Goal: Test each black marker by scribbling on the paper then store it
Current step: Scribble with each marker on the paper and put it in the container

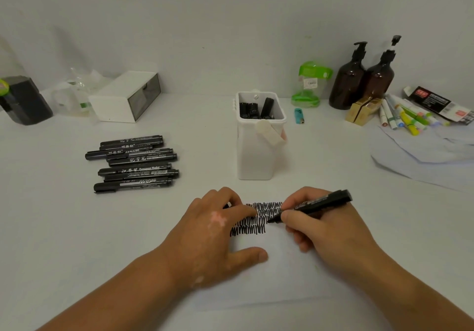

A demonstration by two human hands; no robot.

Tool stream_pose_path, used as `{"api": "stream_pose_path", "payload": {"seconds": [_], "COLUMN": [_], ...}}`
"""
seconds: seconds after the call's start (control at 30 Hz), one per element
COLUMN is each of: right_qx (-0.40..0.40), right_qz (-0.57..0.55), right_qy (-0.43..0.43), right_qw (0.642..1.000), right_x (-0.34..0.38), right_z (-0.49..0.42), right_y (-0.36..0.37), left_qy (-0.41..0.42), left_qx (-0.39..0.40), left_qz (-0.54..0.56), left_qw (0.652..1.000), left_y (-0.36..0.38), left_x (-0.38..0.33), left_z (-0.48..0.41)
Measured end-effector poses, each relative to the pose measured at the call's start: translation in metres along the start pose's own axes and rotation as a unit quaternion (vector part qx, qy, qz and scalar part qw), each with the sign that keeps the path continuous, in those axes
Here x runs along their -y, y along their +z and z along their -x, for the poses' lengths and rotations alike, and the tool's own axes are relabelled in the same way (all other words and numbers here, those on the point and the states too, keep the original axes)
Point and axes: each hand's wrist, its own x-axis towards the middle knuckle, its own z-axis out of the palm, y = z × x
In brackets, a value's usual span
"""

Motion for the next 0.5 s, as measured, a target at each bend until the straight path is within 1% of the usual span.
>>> {"api": "stream_pose_path", "payload": {"seconds": [0.17, 0.5], "right_qx": [0.006, 0.001], "right_qz": [0.066, 0.096], "right_qy": [-0.012, -0.012], "right_qw": [0.998, 0.995], "right_x": [-0.0024, -0.0050], "right_z": [0.0014, 0.0008], "right_y": [0.0016, 0.0020], "left_qy": [-0.002, -0.006], "left_qx": [0.005, 0.004], "left_qz": [-0.013, -0.002], "left_qw": [1.000, 1.000], "left_y": [-0.0003, 0.0011], "left_x": [0.0010, 0.0017], "left_z": [0.0001, 0.0003]}}
